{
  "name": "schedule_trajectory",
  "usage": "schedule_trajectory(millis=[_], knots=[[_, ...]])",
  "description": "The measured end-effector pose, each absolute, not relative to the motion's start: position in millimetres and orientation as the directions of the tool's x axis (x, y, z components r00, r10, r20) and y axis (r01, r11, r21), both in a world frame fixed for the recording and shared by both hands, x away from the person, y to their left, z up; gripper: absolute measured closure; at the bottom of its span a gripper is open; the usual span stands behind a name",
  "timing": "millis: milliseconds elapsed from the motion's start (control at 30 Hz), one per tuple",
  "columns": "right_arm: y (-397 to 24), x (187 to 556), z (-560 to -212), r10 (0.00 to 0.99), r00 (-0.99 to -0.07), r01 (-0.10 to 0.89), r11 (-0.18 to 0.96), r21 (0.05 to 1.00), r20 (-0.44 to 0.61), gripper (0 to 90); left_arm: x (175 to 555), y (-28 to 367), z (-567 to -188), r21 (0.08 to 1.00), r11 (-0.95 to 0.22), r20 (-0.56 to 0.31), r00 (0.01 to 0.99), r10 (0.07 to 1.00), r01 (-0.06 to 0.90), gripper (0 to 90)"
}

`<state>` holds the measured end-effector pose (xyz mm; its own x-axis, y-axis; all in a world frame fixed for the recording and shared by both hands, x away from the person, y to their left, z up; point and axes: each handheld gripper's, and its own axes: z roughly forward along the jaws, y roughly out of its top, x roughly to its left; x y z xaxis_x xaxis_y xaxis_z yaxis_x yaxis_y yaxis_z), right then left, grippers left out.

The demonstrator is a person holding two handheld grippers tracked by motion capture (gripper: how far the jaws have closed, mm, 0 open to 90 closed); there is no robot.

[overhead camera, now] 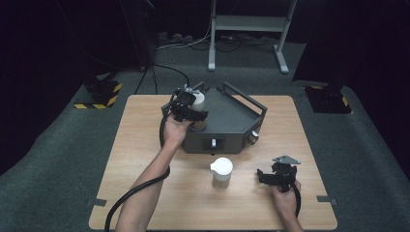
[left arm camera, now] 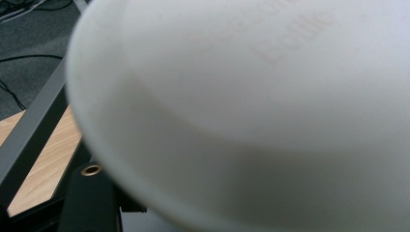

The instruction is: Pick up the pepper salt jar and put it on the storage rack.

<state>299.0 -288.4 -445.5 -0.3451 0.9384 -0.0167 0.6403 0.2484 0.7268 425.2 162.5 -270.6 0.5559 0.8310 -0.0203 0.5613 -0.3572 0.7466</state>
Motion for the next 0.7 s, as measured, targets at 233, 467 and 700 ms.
schedule_trajectory(millis=[233,467,700], knots=[[-288.5,299.0,-445.6,0.938,-0.346,0.640,0.249,0.727,-0.017,3.5,424.1,163.5,-272.4,0.752,-0.353,-0.022,0.556,0.831,0.557,31.6],[-288.4,299.0,-445.5,0.938,-0.345,0.640,0.249,0.727,-0.017,3.6,423.7,163.4,-273.2,0.754,-0.356,-0.018,0.559,0.829,0.552,31.5],[-288.3,299.0,-445.4,0.939,-0.345,0.641,0.248,0.726,-0.016,3.6,420.9,165.2,-276.6,0.764,-0.342,-0.024,0.553,0.833,0.547,29.2]])
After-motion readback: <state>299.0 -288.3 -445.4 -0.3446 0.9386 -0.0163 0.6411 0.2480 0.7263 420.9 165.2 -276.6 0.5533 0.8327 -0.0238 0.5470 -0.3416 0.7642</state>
